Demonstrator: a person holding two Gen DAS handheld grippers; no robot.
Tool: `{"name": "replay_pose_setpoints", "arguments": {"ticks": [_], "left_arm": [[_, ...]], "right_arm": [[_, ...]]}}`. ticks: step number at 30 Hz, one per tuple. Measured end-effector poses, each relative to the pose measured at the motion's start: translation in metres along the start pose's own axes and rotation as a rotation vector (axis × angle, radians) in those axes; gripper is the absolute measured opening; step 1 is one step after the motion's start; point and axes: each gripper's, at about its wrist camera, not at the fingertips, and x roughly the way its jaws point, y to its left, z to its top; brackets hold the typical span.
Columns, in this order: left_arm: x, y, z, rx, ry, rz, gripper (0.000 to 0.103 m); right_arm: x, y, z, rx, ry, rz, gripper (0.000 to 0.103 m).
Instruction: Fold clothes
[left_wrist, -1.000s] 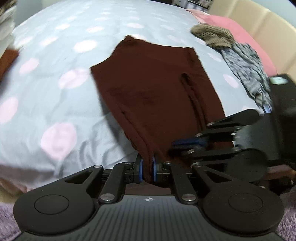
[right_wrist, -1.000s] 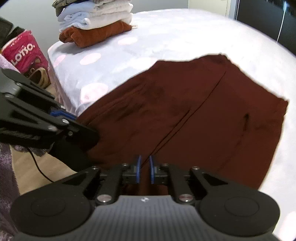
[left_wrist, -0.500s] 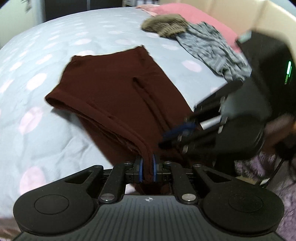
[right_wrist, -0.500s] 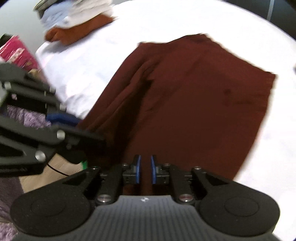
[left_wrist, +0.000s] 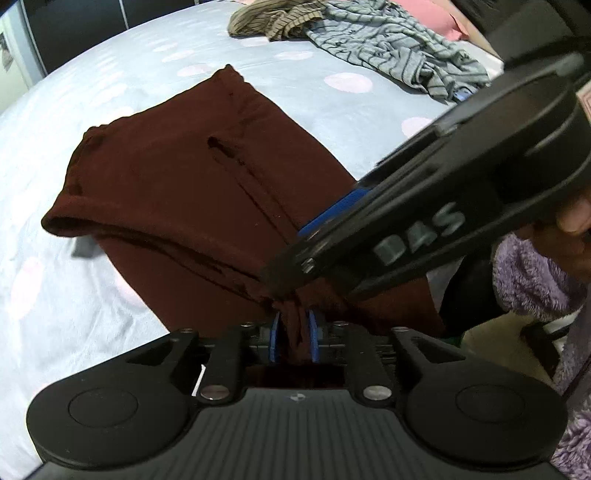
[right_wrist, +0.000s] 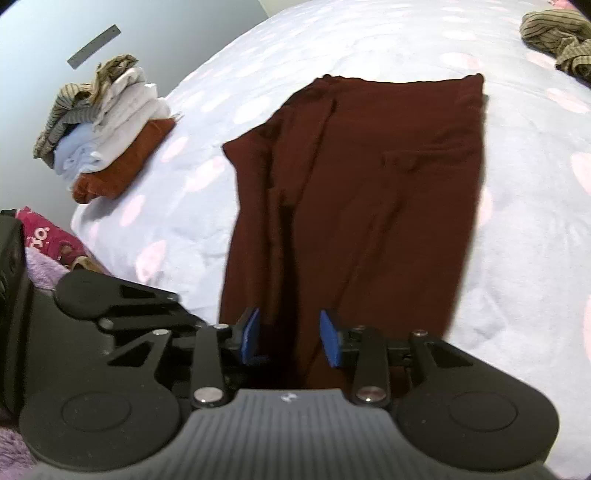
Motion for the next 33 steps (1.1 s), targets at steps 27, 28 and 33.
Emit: {"name": "replay_pose_setpoints", "arguments": {"ticks": [27,28,33], "left_arm": [[-0.053,0.145,0.026,-0.369,0.038,-0.061,0.044],[-0.051,0.153,0.031,-0.373,0.044,-0.056,0.044],[-0.031,0.189,0.058,-0.387,0.056,-0.006,0.047]], "right_arm": [[0.047,0.011,0.004,-0.040,0.122,-0.060,0.016],[0.047,0.012,0.004,-0.045,0.123,-0.062,0.016],[0.048,0.016,0.005,-0.072,0.130,-0.076,0.016]]}}
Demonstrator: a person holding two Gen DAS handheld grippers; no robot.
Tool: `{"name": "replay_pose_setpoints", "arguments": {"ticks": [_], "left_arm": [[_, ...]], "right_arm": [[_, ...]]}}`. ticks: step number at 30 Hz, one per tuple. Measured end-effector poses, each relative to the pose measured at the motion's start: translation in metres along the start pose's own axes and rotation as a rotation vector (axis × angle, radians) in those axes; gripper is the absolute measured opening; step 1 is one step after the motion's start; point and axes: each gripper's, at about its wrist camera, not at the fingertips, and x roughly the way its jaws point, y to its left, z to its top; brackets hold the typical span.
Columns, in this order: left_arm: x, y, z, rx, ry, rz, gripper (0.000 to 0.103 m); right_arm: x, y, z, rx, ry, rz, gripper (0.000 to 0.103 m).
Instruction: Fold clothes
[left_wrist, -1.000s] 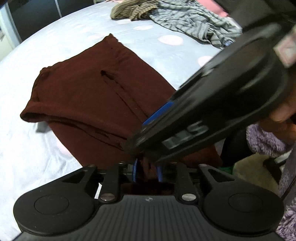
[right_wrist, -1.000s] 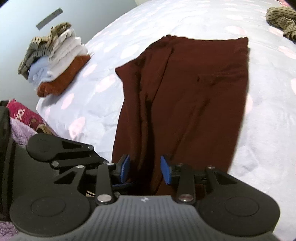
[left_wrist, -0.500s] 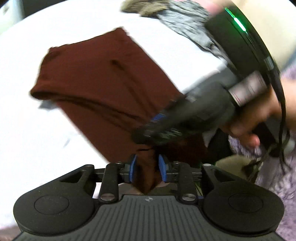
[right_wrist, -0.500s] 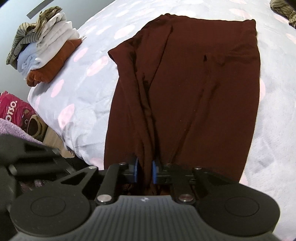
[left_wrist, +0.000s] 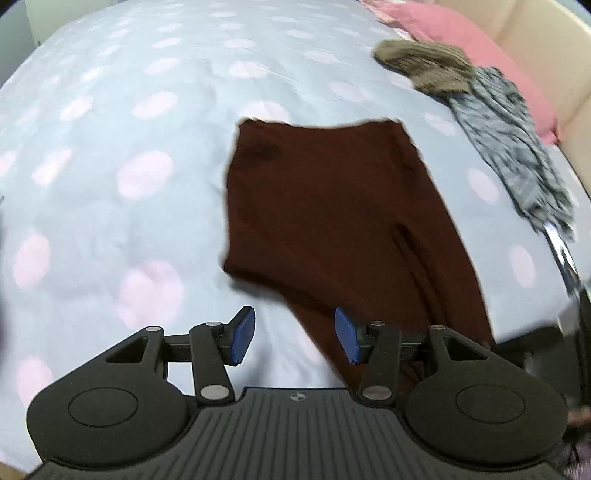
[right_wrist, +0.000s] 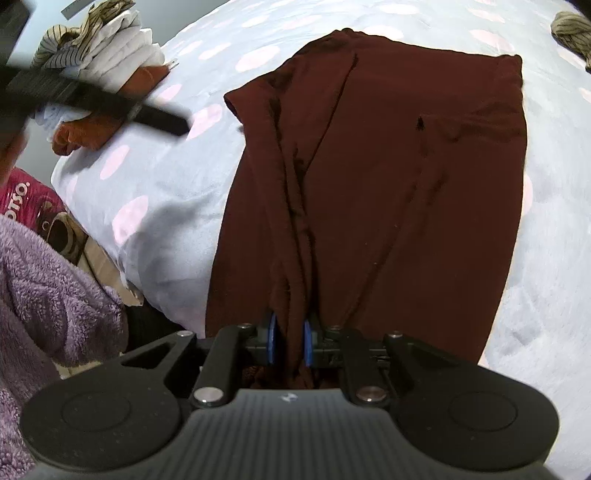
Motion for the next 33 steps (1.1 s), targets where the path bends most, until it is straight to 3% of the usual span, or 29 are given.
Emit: {"name": "replay_pose_setpoints", "arguments": {"ticks": [4,10,12,14,15,21,25,33], "left_arm": [[0.022,0.021,0.017,-0.095,-0.011,-0.023,0.047],[0.064,0.048,0.022,-0.201,0.051,-0.029,0.046],[0.071,0.050,0.023,-0.226,0.064,-0.069,0.028],[0.073,0.050,0.023,-0.228,0.060,-0.095,0.020],[0.072,0.049,0.023,-0.224,0.053,-0.102,0.014],[0.049,0.027,0.035,-0.149,-0.035,-0.132,0.008],[0.038,0.000,0.046,-0.069,-0.075,-0.161,0.008],[0.057,-0.053,0.072,0.103,-0.035,-0.173,0.007]], "right_arm": [[0.001,0.001,0.001,-0.005,0.003,-0.004,0.016],[0.003,0.001,0.002,-0.014,0.010,-0.008,0.016],[0.003,0.003,0.003,-0.029,0.012,-0.016,0.016],[0.002,0.006,0.003,-0.046,0.009,-0.022,0.016],[0.001,0.007,0.003,-0.054,0.007,-0.024,0.015],[-0.012,0.013,0.001,-0.073,-0.015,0.003,0.014],[-0.020,0.018,0.001,-0.055,-0.031,0.067,0.014],[-0.019,0.006,-0.003,0.054,-0.005,0.176,0.013]]}}
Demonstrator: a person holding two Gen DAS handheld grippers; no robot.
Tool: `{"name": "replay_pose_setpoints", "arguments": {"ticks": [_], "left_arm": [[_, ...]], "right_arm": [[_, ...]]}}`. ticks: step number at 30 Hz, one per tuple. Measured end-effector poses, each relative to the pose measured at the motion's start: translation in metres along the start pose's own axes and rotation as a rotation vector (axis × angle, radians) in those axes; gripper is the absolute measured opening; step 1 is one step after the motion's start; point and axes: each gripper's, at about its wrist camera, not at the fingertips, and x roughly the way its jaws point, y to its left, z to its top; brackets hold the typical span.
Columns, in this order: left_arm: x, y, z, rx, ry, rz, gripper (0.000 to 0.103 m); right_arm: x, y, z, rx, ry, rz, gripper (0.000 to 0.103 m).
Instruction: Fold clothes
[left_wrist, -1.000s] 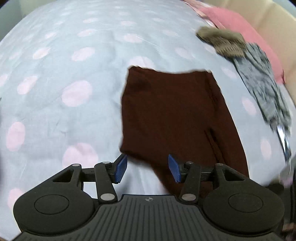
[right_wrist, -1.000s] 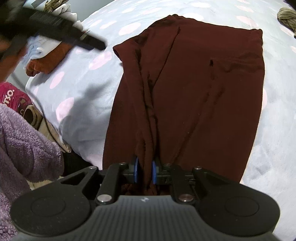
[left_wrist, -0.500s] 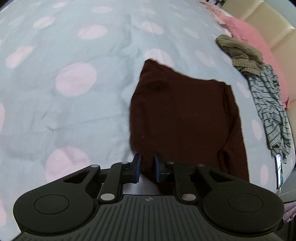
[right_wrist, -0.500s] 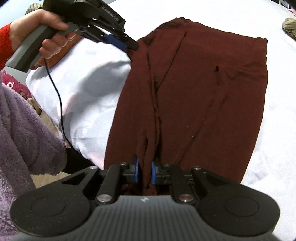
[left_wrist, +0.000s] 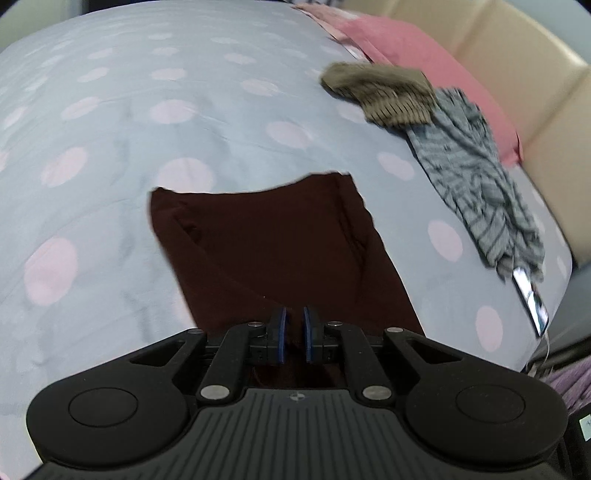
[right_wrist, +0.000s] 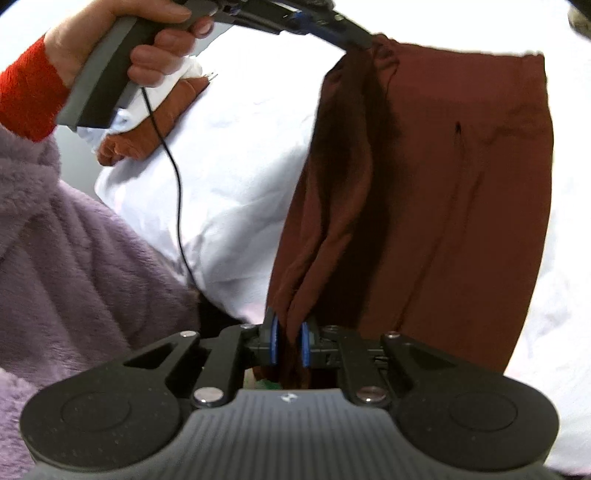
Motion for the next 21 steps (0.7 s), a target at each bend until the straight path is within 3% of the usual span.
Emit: {"name": "replay_pose_setpoints", "arguments": {"ticks": [5,10,15,21], "left_arm": [[0.026,-0.022,0.001,0.073,0.052,-0.009,0.007],[0.048,-0.027,-0.003,0.077,0.103,0.004,0.010],[0.033,-0.022,-0.009,0.036,0.061,-0.006,0.042],[-0.001,-0.011,-0.034,0.003,0.008,0.044,0.044]], "right_arm": [[0.006,-0.009,-0.005,0.056,0.041,0.056,0.013],[0.013,-0.015,-0.009,0.095,0.076,0.064,0.013],[0.020,-0.020,-0.012,0.122,0.095,0.083,0.013],[0.026,-0.022,-0.012,0.137,0.096,0.072,0.015]]}}
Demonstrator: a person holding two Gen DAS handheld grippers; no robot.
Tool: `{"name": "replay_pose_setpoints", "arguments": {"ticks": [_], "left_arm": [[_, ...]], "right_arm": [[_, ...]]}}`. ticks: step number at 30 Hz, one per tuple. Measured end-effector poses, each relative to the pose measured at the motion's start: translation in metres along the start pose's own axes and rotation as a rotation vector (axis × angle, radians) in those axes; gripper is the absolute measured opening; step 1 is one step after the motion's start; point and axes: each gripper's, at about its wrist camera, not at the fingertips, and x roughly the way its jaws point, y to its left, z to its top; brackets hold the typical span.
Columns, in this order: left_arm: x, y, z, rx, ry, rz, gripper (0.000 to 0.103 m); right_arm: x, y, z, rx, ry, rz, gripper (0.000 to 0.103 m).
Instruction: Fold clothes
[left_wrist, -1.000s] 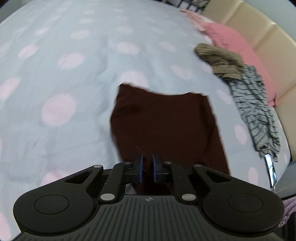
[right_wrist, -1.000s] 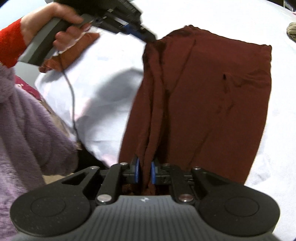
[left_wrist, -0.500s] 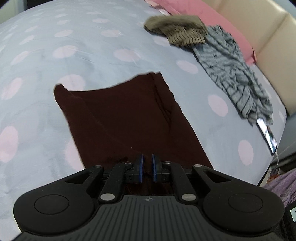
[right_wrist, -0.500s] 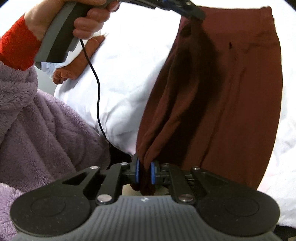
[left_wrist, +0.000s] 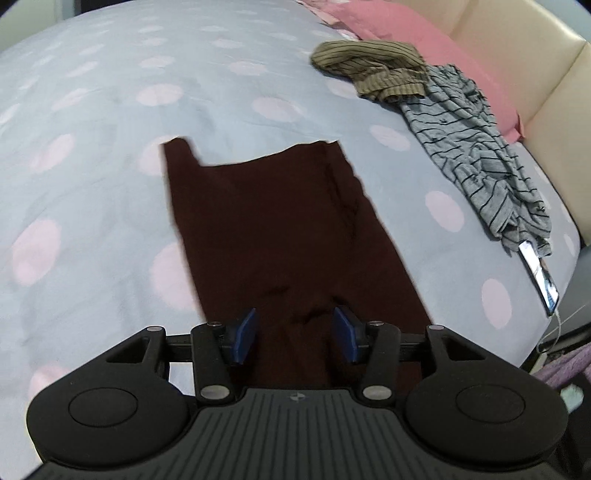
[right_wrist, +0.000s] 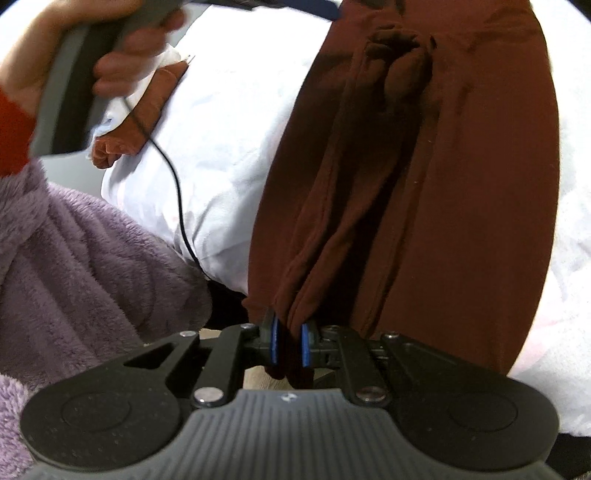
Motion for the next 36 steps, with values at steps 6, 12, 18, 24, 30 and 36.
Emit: {"name": "replay_pose_setpoints", "arguments": {"ticks": [6,12,18,24,30,36], "left_arm": [[-0.018,0.006,-0.045,-0.010,0.020,0.025,0.044],[-0.038,-0.003,-0.094,-0.024,0.006,-0.019,0.044],[-0.047,-0.023,-0.128,0.010,-0.010,0.012,0.044],[-0.049,-0.017,-0.146,-0.051,0.020,0.046,0.044],[-0.050,-0.010,-0.141,-0.068,-0.018,0.058,0.044],[-0.047,0.013,-0.117,-0.119,-0.035,0.109,0.044]], "right_arm": [[-0.001,0.001,-0.002,0.009,-0.016,0.008,0.016],[0.008,-0.005,-0.009,0.067,0.011,-0.010,0.016],[0.004,0.013,-0.017,-0.010,0.046,-0.056,0.032],[-0.026,0.052,-0.027,-0.257,0.012,-0.203,0.032],[-0.056,0.056,-0.004,-0.280,-0.209,-0.331,0.023],[-0.055,0.043,0.036,-0.269,-0.299,-0.409,0.021]]}}
